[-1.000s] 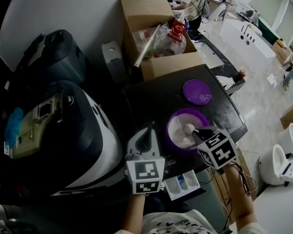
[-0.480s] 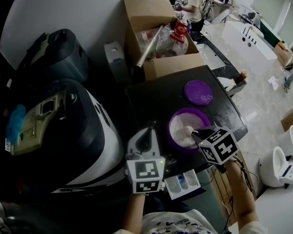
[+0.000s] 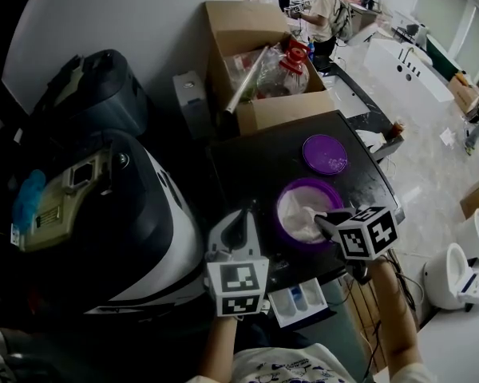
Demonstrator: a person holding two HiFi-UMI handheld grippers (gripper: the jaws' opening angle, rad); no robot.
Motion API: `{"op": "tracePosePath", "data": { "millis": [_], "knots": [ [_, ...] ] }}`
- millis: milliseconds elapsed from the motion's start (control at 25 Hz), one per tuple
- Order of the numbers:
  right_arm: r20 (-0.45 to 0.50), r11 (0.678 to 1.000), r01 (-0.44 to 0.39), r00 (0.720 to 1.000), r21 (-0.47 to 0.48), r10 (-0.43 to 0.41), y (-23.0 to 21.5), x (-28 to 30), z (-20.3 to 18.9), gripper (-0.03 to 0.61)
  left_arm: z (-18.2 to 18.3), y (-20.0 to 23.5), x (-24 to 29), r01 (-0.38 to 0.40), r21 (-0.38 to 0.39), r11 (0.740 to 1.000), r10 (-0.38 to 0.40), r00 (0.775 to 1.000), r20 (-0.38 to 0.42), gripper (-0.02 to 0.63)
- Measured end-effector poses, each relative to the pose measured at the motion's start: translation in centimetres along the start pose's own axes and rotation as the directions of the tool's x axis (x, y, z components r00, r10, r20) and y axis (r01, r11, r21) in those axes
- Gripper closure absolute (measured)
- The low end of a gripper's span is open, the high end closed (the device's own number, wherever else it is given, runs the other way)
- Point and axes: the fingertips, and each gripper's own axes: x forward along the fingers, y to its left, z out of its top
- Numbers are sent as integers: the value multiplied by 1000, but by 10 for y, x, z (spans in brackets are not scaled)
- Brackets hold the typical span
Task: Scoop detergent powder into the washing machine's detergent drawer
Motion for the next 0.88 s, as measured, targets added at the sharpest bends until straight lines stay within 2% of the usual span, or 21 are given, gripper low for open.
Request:
{"op": "tracePosePath", "data": {
  "millis": [280,400,560,720,880],
  "knots": [
    [85,992,-31,996,120,21,-5,-9,4,558,1,2,-4,-12,-4,1000,12,1000,4,612],
    [144,977,-83,988,196,55,-2,-14,9,558,3,2,-6,-15,-5,1000,15,1000,9,612],
    [248,931,-178,964,318,100,4,-20,16,558,6,2,-10,-17,-3,1000,17,1000,17,612],
    [320,868,-253,940,426,117,8,-22,14,558,8,1,-12,-17,1,1000,17,1000,25,612],
    [398,812,-324,909,486,124,11,-26,16,558,10,0,-14,-13,4,1000,12,999,30,612]
  ]
}}
